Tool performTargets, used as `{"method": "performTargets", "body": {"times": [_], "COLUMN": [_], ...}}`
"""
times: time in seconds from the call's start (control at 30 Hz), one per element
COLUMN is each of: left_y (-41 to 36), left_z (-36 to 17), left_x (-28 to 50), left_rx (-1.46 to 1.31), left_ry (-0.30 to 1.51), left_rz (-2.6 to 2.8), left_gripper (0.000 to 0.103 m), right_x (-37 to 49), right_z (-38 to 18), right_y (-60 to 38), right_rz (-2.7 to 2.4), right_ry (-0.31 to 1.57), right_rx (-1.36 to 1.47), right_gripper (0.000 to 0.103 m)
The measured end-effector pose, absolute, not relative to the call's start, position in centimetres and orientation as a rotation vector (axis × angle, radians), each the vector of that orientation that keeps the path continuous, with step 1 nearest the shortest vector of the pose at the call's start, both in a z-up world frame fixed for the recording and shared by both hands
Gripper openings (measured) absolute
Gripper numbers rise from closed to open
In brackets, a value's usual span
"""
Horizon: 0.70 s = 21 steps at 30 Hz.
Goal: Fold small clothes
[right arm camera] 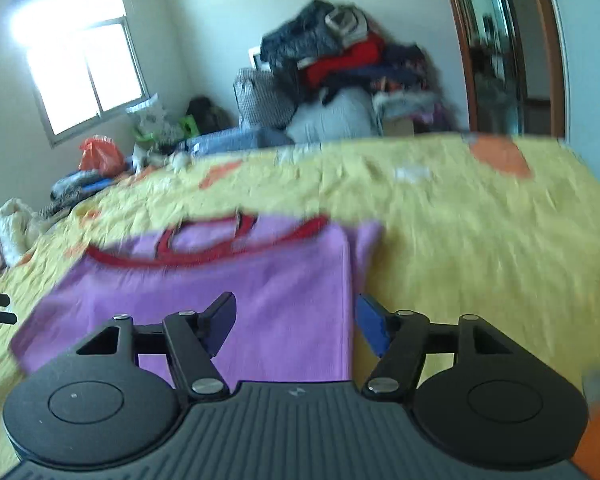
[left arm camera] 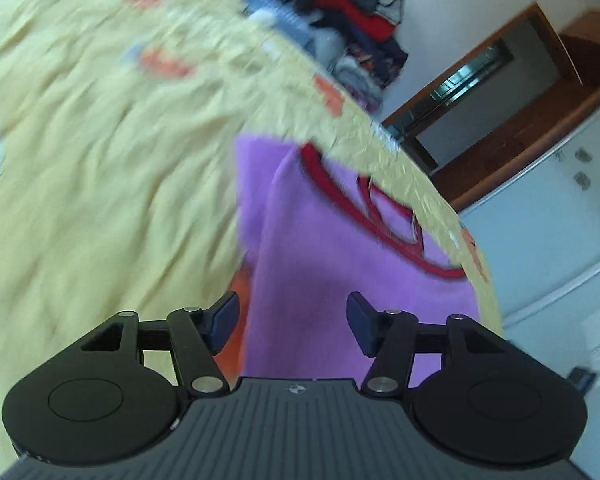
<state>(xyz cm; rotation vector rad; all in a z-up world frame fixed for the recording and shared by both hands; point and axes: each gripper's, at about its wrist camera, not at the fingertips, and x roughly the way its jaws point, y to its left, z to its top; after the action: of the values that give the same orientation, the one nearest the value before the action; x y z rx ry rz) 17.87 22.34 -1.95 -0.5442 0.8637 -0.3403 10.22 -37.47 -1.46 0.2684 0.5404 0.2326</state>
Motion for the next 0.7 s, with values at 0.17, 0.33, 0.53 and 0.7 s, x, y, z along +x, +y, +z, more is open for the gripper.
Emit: {"method": "performTargets", "body": {"times": [0.17, 0.33, 0.53, 0.7], "left_y": [18.2, 15.1, 13.3, 12.5], "left_z": [-1.5, -3.4, -4.6, -2.4], "left_x": [26.6, 32.5, 34.0, 33.3], "left_rx": [-0.384, -0.243, -0.139, -0.045], "left_ry": [0.849, 0.894, 0.894, 0.81], "left_rz": [-0.328, -0.278, -0.276, -0.236], "left_gripper": [0.063, 0.091, 0.014, 0.007], "right_x": [20.0, 26.1, 25.6, 24.7], "right_z": [-1.3, -3.9, -4.3, -1.4], "right_y": [-36.8, -36.1, -33.3, -32.4], "right_rz": [0.271, 0.28, 0.292, 0.224], "right_ry": [0.589, 0.717, 0.685, 0.574], "right_rx": [0.2, 0.125, -0.025, -0.114], "right_gripper": [0.064, 0.064, 0.004, 0.003]}}
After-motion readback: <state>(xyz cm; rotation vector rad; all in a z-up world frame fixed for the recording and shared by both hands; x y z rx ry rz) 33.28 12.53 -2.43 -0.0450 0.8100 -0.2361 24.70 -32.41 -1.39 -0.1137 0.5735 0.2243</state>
